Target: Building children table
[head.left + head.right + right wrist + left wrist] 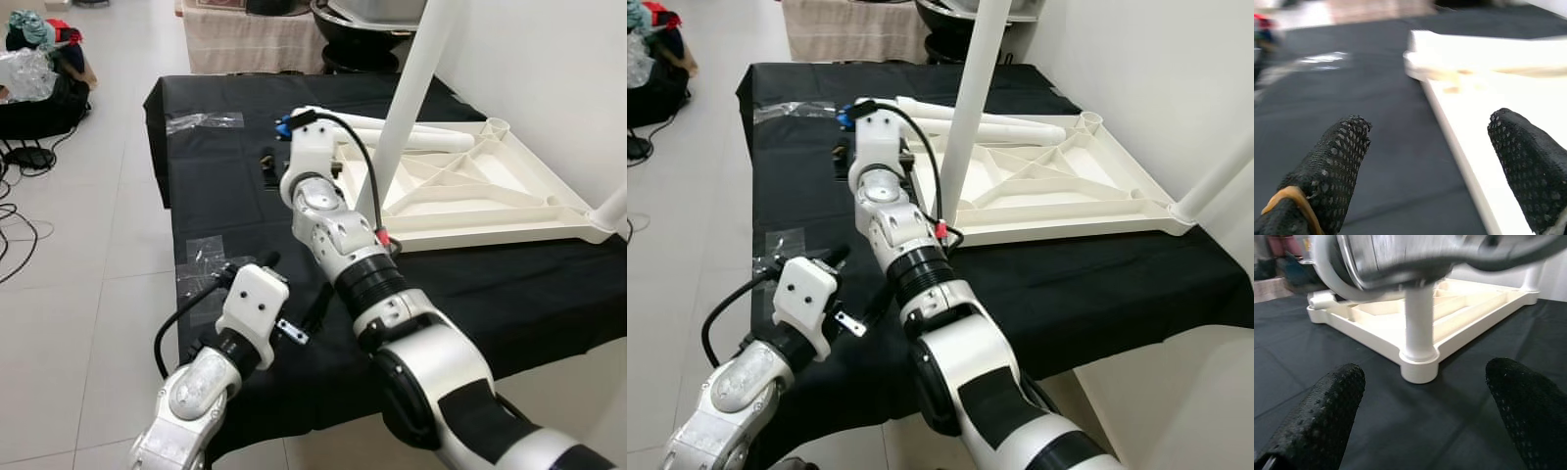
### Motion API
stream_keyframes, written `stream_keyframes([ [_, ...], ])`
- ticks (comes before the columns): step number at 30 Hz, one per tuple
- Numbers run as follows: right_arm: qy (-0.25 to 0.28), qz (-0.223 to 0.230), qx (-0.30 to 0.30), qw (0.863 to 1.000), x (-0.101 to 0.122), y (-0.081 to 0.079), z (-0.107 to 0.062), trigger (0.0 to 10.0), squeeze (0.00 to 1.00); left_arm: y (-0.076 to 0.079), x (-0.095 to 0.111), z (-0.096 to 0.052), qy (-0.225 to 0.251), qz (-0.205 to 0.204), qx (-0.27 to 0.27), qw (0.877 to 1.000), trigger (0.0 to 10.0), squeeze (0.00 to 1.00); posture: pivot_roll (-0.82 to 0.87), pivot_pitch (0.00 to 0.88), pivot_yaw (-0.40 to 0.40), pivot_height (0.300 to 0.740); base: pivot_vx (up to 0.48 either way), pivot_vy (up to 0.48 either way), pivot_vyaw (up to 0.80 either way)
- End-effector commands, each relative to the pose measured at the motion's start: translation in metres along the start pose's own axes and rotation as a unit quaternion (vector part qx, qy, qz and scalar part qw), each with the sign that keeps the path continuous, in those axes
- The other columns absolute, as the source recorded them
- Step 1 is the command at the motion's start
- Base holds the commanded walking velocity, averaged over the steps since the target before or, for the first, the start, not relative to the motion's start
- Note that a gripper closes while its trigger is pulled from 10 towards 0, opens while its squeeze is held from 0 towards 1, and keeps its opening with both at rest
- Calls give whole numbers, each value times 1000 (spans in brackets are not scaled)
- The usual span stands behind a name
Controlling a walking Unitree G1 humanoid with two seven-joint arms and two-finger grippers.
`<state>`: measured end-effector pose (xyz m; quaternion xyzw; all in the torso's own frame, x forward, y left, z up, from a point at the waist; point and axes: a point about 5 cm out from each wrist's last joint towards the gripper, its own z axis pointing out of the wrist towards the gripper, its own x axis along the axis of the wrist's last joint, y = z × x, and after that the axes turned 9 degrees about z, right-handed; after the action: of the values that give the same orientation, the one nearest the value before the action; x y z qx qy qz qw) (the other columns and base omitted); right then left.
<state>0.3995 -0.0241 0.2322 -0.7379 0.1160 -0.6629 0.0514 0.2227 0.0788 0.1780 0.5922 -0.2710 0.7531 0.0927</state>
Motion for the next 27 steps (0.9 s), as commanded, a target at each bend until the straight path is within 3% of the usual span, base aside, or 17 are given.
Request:
stream_keyframes([
  [1, 6, 1, -26, 1000, 1, 7, 3, 10000, 0, 5, -1, -1, -3, -11, -11, 1000, 10000, 0, 76, 94, -132, 740, 0, 0, 0],
  [4, 19, 10, -78, 997, 2, 21, 6, 10000, 0, 5, 0, -1, -2, -11, -11, 1000, 10000, 0, 73, 99, -129, 740, 0, 0, 0],
  [9, 35, 8, -107, 994, 5, 32, 8, 10000, 0, 5, 0, -1, -1, -10, -10, 1000, 10000, 0, 71, 101, -127, 740, 0, 0, 0],
  [11, 62, 5, -166, 984, 10, 52, 10, 10000, 0, 5, 1, 0, 0, -9, -10, 1000, 10000, 0, 71, 105, -124, 740, 0, 0, 0],
  [14, 72, 2, -187, 980, 12, 58, 10, 10000, 0, 5, 1, 0, 1, -9, -11, 1000, 10000, 0, 71, 105, -124, 740, 0, 0, 0],
  [17, 86, -35, -252, 963, 9, 92, 10, 10000, 0, 4, 1, 0, 0, -8, -9, 1000, 10000, 0, 67, 111, -126, 740, 0, 0, 0],
  [21, 81, -71, -261, 959, 3, 108, 10, 10000, 0, 5, 1, 0, 1, -8, -8, 1000, 10000, 0, 65, 113, -124, 740, 0, 0, 0],
  [23, 45, -36, -87, 995, -6, 85, 15, 10000, 0, 5, 2, 0, 0, -8, -8, 1000, 10000, 0, 64, 120, -120, 740, 0, 0, 0],
  [24, 30, -29, 3, 999, -8, 69, 15, 10000, 0, 5, 2, 0, 0, -8, -8, 1000, 10000, 0, 64, 120, -120, 740, 0, 0, 0],
  [25, 18, -39, 88, 995, -8, 52, 14, 10000, 0, 6, 2, 0, 0, -9, -10, 1000, 10000, 0, 67, 130, -117, 740, 0, 0, 0],
  [26, 18, -39, 88, 995, -8, 52, 14, 10000, 0, 6, 2, 0, 0, -9, -10, 1000, 10000, 0, 67, 130, -117, 740, 0, 0, 0],
  [27, 11, -54, 140, 989, -7, 42, 12, 10000, 0, 7, 2, 0, -1, -10, -11, 1000, 10000, 0, 67, 130, -117, 740, 0, 0, 0],
])
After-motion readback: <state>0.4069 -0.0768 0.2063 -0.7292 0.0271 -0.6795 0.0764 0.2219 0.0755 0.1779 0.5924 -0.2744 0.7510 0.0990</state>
